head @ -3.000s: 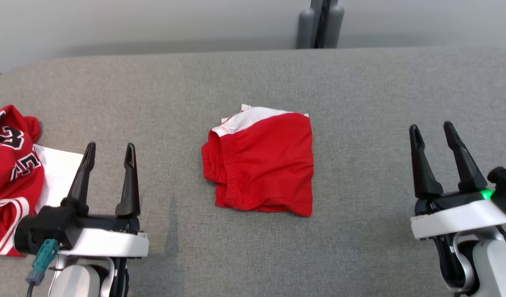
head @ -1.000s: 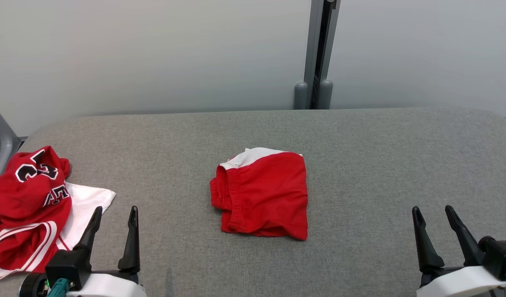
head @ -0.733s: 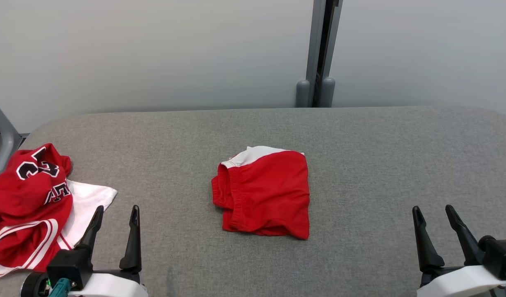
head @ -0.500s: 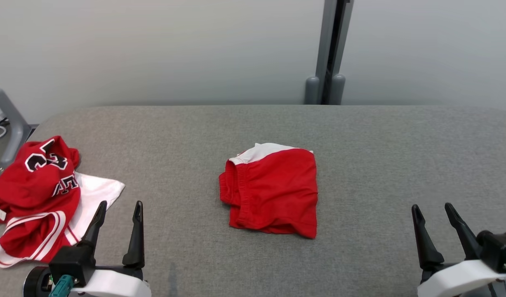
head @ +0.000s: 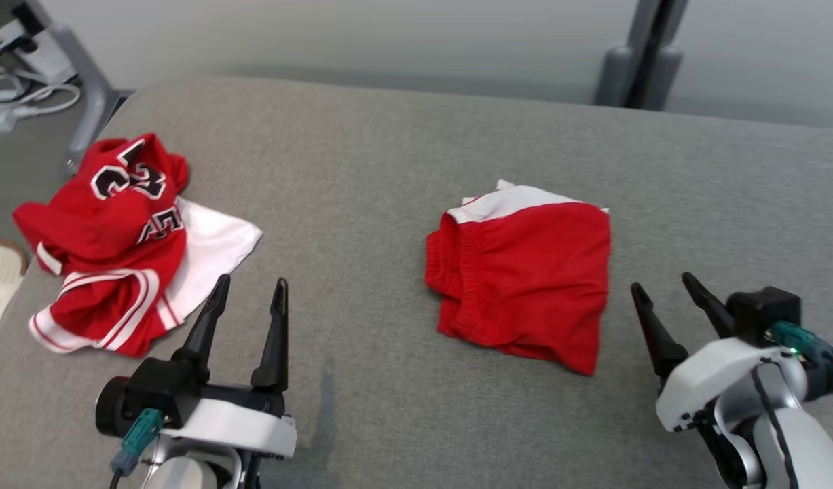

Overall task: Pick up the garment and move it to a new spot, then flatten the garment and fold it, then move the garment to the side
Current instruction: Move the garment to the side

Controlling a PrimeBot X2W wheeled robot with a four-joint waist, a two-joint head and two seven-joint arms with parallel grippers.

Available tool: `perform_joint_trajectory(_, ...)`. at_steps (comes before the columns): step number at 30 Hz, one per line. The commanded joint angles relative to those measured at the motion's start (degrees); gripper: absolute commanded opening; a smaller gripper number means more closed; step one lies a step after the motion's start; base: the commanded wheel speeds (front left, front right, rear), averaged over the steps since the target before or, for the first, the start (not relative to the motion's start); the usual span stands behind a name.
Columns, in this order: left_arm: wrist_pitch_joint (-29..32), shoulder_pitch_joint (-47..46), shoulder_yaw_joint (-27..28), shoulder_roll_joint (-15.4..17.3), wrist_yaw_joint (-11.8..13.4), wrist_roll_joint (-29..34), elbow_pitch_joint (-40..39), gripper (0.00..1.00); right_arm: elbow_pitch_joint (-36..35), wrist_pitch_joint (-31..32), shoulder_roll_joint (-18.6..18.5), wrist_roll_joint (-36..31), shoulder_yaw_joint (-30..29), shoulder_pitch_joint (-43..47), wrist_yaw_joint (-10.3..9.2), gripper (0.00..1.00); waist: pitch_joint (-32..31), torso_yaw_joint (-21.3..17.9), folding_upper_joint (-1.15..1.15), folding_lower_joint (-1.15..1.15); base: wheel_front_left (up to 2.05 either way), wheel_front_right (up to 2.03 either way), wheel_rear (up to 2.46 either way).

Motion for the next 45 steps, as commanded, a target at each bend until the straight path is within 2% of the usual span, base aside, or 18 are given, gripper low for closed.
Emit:
perform_joint_trajectory(1, -0.68, -2.01, -0.48, -0.42, -0.49, -0.28, 0.94, 1.00, 2.19, 0.48, -0.80, 0.89, 1.84, -2.25, 0.01, 1.00, 3.86, 4.08, 0.00, 0.00, 0.00, 0.00, 0.00)
perform_joint_trajectory(7, -1.72, -5.13, -1.41, -1.58, -1.32, -0.90, 2.90, 1.00, 8.85, 1.37, -2.01, 1.86, 5.76, -6.97, 0.01, 1.00, 6.78, 6.79, 0.00, 0.00, 0.00, 0.00, 0.00)
perform_joint_trajectory(13, -2.03, -6.75, -0.77, -1.93, -1.45, -0.10, 3.39, 1.00, 14.11, 2.14, -1.44, 3.66, 7.78, -9.72, 0.01, 1.00, 8.11, 7.39, 0.00, 0.00, 0.00, 0.00, 0.00)
perform_joint_trajectory(14, -2.04, -6.99, -0.58, -1.94, -1.43, 0.28, 3.27, 1.00, 14.55, 2.11, -1.37, 3.89, 8.06, -9.94, 0.01, 0.41, 8.24, 7.34, 0.00, 0.00, 0.00, 0.00, 0.00)
perform_joint_trajectory(15, -2.04, -6.99, -0.58, -1.94, -1.43, 0.28, 3.27, 1.00, 14.55, 2.11, -1.37, 3.89, 8.06, -9.94, 0.01, 0.41, 8.24, 7.34, 0.00, 0.00, 0.00, 0.00, 0.00)
perform_joint_trajectory(16, -2.03, -7.17, -0.37, -1.96, -1.43, 0.54, 3.18, 1.00, 14.87, 1.84, -1.29, 4.07, 8.35, -10.29, 0.01, 0.13, 8.32, 7.26, 0.00, 0.00, 0.00, 0.00, 0.00)
perform_joint_trajectory(17, -2.03, -7.20, -0.15, -1.99, -1.49, 0.68, 3.15, 1.00, 15.16, 1.69, -1.16, 4.26, 8.57, -10.60, 0.01, 0.00, 8.34, 7.15, 0.00, 0.00, 0.00, 0.00, 0.00)
perform_joint_trajectory(23, -2.04, -6.98, 1.62, -1.98, -1.84, 2.05, 2.64, 1.00, 15.21, -0.21, -1.84, 3.82, 9.03, -11.59, -0.02, 0.00, 7.93, 5.07, 0.00, 0.00, 0.00, 0.00, 0.00)
perform_joint_trajectory(29, -2.05, -6.02, 2.94, -1.54, -1.91, 3.19, 1.55, 1.00, 12.61, -1.18, -1.80, 3.35, 8.53, -8.74, -0.01, 0.00, 6.79, 1.03, 0.00, 0.00, 0.00, 0.00, 0.00)
perform_joint_trajectory(40, -1.93, -5.98, 4.02, 1.23, -2.16, 4.57, -0.60, 1.00, 7.37, -0.19, -1.15, 2.42, 8.12, -4.23, 0.00, 0.00, 7.09, -11.77, 0.00, 0.00, 0.00, 0.00, 0.00)
perform_joint_trajectory(45, -0.77, -7.06, 3.99, 2.40, -2.04, 4.97, -2.46, 1.00, 6.49, -1.60, -0.76, 2.50, 9.04, -5.29, 0.00, 0.00, 8.43, -17.31, 0.00, 0.00, 0.00, 0.00, 0.00)
